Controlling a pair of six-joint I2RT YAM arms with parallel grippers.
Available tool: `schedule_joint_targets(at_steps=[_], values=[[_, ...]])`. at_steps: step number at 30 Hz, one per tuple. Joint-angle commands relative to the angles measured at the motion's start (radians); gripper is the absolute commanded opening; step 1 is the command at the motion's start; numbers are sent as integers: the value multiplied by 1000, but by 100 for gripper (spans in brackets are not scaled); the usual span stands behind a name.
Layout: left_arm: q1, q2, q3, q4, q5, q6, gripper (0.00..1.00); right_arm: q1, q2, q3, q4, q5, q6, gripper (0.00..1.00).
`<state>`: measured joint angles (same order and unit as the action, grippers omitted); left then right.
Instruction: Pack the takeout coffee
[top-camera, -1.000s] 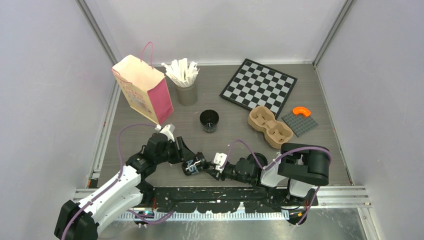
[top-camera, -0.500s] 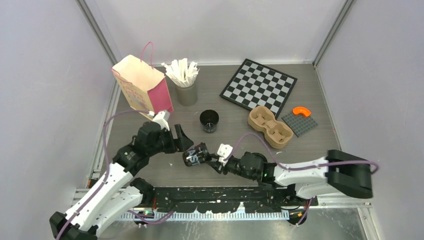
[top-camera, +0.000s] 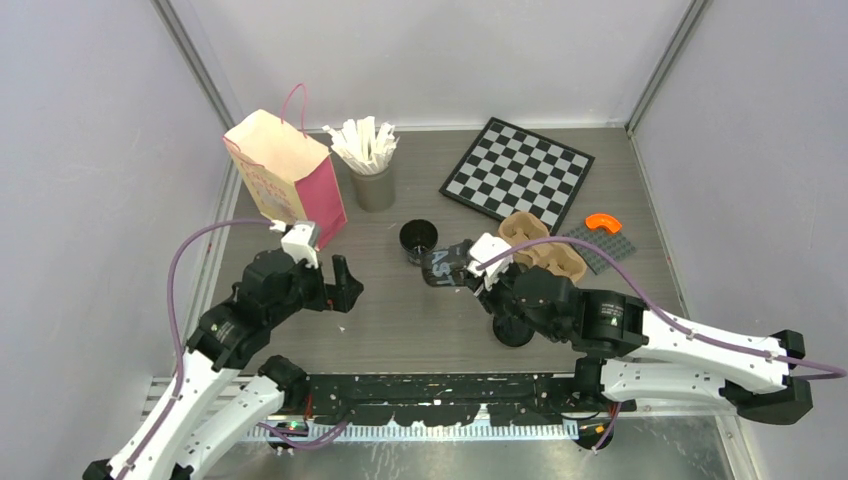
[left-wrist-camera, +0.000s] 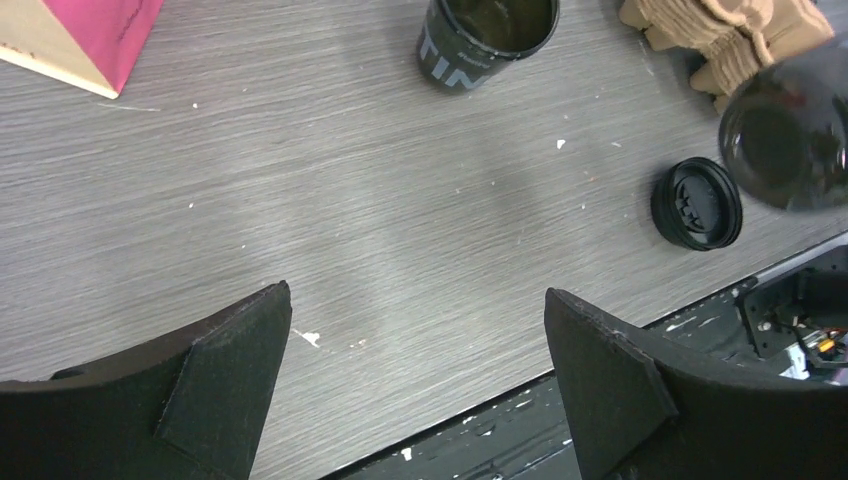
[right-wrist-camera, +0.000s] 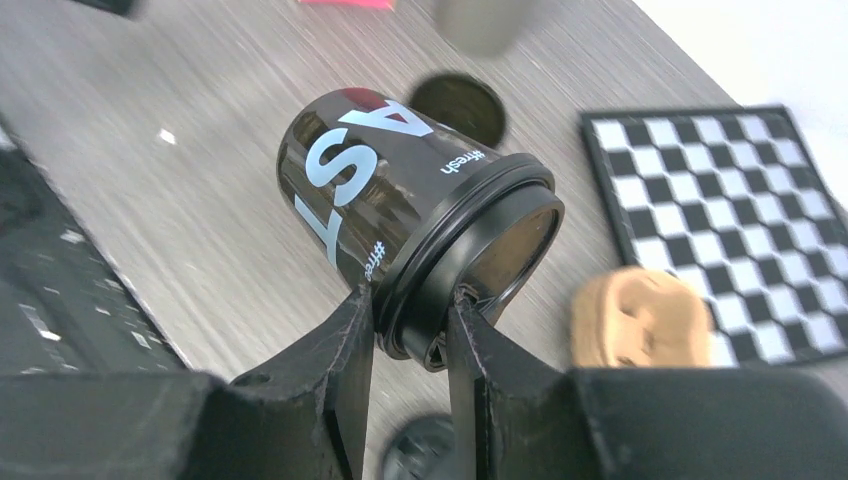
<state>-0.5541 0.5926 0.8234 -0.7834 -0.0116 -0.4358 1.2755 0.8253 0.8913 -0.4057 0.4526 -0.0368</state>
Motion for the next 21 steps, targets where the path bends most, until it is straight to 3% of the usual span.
schedule_joint_targets(at_steps=[1,6,17,21], values=[[-1,-82,-67,18,-22,60,100,5,77,126,-362,202,-61,20],[-1,-125,-76,11,-28,81,100,-19,207,225,-455,282,-218,21],[-1,-289,-92,11,-56,78,100,-215,385,335,-495,161,-626,21],[-1,-317,-96,17,-41,83,100,-314,465,380,-463,40,-727,23]])
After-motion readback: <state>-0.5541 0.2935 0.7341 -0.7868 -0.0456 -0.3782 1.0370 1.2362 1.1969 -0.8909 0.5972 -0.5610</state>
